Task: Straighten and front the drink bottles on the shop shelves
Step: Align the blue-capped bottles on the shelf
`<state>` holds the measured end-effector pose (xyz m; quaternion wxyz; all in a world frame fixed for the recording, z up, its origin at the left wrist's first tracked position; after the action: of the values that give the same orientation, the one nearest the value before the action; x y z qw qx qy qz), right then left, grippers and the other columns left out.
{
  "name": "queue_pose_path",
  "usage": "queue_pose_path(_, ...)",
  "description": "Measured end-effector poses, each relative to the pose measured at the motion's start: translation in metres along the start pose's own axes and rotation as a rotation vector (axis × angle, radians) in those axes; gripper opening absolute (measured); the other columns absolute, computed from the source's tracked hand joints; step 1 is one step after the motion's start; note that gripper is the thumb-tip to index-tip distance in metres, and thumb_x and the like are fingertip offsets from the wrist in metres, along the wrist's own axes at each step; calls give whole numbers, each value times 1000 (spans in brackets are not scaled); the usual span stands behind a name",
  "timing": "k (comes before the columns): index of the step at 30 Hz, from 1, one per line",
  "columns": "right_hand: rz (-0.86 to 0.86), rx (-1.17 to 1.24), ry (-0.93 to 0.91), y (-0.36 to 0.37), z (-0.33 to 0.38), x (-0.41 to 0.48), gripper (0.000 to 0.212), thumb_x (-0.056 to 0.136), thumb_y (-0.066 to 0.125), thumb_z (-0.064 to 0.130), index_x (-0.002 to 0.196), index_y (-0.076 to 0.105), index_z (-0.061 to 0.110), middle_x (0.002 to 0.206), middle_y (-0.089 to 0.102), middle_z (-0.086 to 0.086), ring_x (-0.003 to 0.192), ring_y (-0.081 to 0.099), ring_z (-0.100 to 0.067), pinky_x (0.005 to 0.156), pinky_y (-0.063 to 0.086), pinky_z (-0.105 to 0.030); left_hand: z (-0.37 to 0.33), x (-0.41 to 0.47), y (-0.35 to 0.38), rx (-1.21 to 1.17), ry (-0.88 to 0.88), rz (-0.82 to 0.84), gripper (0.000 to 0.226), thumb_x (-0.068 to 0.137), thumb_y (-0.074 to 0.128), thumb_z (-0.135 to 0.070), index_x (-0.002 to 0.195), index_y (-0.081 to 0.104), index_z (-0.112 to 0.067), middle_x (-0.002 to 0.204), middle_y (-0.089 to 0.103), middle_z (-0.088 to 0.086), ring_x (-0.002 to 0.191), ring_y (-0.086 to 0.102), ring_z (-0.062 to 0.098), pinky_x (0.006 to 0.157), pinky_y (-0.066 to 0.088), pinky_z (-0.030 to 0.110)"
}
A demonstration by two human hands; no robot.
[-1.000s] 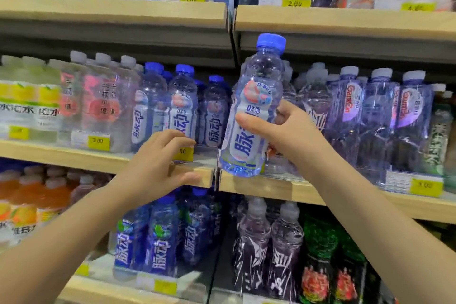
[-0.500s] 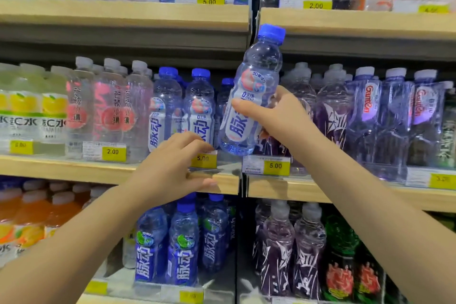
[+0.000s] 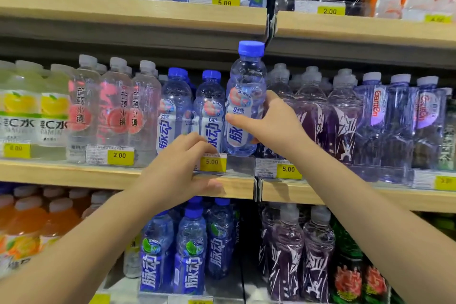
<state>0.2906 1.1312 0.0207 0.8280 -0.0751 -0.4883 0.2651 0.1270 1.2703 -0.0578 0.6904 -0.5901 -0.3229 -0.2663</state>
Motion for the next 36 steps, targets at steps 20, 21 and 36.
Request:
queue_pose_path(20,29,-446,-90,21,-16,-4,106,93,55,66,160,-13,21,166,25,-14,121,61,-38,80,48,-39,-1,-4,2,64,18,12,69,83,59,-66,136,51,-24,131,44,-11,119,39,10,100,35,23)
queue_pose_path(21,44,-434,-82,22,-18,-6,103,94,56,65,160,-11,22,168,22,-12,125,58,-39,84,50,-41,-2,-4,2,67,17,16,70,83,57,-67,137,50,-24,131,44,-11,120,38,10,100,34,23)
queue_pose_path(36,7,-414,-49,28,-14,-16,103,97,60,55,162,-8,14,169,16,-12,132,53,-38,94,51,-44,-10,-8,2,100,-5,30,74,85,48,-66,142,49,-20,134,44,-7,123,37,14,102,36,28)
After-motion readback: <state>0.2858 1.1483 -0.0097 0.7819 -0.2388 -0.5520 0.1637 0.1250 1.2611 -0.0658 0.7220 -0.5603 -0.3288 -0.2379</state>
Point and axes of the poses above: each hand's wrist, its own x-axis towards the middle knuckle, its own y-axis out of the palm, z = x × y, the point moved 2 cm from there along x, towards the middle knuckle
